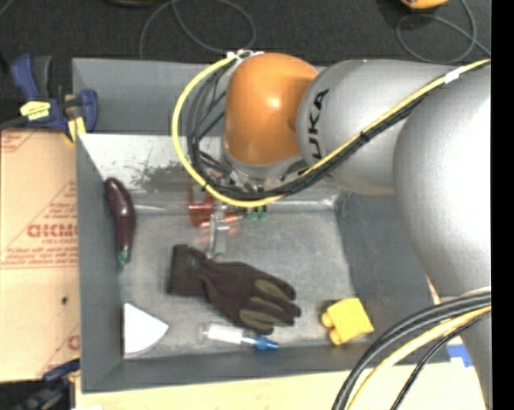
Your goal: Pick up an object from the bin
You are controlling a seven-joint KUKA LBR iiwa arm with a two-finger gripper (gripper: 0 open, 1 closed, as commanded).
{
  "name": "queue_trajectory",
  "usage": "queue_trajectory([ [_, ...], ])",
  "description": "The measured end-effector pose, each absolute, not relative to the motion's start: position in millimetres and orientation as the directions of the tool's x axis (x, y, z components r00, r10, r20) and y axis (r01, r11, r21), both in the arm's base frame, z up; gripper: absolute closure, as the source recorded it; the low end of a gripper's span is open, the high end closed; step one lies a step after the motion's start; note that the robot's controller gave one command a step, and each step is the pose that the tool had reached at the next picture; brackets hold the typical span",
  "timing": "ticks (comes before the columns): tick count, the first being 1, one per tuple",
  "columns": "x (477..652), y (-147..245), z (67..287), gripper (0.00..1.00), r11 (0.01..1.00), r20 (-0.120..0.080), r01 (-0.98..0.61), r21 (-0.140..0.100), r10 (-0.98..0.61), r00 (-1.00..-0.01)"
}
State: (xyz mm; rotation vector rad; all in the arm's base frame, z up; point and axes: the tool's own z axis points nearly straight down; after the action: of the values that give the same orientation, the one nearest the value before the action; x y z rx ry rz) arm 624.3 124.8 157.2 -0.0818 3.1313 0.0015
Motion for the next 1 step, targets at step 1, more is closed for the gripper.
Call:
queue_trajectory([
  [1,594.1,105.2,71.2,1.00,0.955,-0.007,-0.297,0.002,-0.297,-0.955],
])
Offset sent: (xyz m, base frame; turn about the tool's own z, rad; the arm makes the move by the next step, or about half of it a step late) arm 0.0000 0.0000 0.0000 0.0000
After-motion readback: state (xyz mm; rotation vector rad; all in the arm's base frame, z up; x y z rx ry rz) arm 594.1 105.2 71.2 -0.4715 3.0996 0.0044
